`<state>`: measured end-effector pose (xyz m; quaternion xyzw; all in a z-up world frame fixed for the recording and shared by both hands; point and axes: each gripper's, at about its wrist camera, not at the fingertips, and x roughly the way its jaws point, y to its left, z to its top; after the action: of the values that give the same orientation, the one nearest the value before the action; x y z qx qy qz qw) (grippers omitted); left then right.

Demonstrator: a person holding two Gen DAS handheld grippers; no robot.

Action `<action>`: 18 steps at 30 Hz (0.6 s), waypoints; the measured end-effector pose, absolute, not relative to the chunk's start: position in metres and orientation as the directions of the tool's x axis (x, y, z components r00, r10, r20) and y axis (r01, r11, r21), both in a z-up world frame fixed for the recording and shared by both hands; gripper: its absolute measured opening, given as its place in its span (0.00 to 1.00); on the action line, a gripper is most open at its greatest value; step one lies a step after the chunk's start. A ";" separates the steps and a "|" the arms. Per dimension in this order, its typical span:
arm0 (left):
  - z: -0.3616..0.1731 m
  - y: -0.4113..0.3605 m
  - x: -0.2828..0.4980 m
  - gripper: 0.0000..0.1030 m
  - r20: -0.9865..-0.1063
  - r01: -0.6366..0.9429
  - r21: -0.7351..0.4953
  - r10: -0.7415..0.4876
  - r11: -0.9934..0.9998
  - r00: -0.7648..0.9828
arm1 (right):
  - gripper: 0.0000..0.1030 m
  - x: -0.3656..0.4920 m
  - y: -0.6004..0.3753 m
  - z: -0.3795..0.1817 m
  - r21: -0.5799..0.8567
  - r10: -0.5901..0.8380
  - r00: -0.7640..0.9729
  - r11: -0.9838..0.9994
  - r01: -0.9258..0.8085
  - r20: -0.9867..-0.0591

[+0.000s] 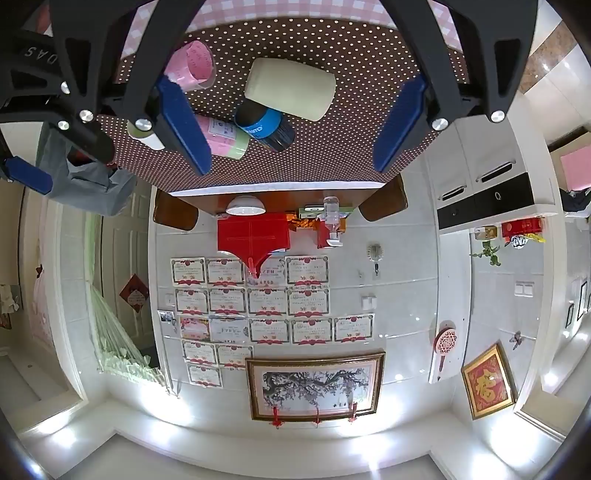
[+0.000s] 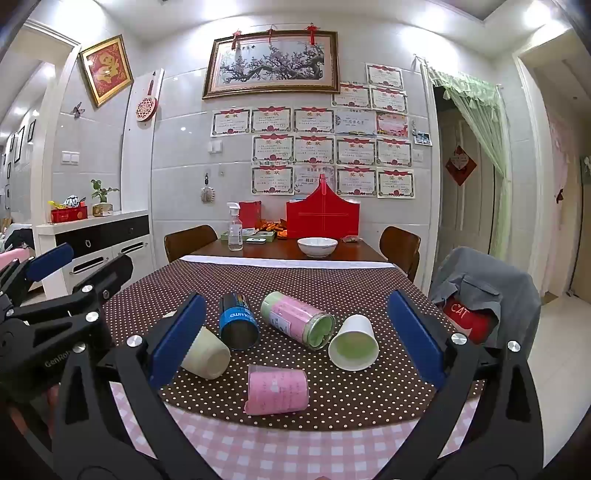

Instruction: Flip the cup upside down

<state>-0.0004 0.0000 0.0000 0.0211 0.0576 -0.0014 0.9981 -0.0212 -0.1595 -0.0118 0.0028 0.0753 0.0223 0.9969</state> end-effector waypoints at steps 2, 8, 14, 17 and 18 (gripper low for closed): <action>0.000 0.000 0.000 0.85 -0.118 0.006 0.047 0.000 0.999 0.993 | 0.94 -0.021 -0.159 -0.012 0.007 0.045 0.987 0.999 -0.044 -0.151; 0.000 0.003 0.002 0.85 -0.131 0.007 0.041 -0.001 0.999 0.991 | 0.94 -0.021 -0.160 -0.012 0.009 0.045 0.988 0.999 -0.044 -0.150; -0.005 0.006 0.005 0.85 -0.131 0.000 0.046 0.006 0.999 0.991 | 0.94 -0.020 -0.160 -0.012 0.009 0.044 0.988 0.999 -0.043 -0.151; -0.004 0.005 0.007 0.85 -0.138 0.004 0.041 0.002 0.999 0.990 | 0.94 -0.021 -0.160 -0.012 0.008 0.045 0.988 0.999 -0.044 -0.149; -0.004 0.006 0.007 0.85 -0.139 0.006 0.039 0.000 0.999 0.990 | 0.94 -0.020 -0.159 -0.012 0.007 0.045 0.988 0.999 -0.044 -0.151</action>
<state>0.0069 0.0063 -0.0040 0.0197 0.0694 -0.0015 0.9974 -0.0202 -0.1593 -0.0123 0.0017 0.0756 0.0224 0.9969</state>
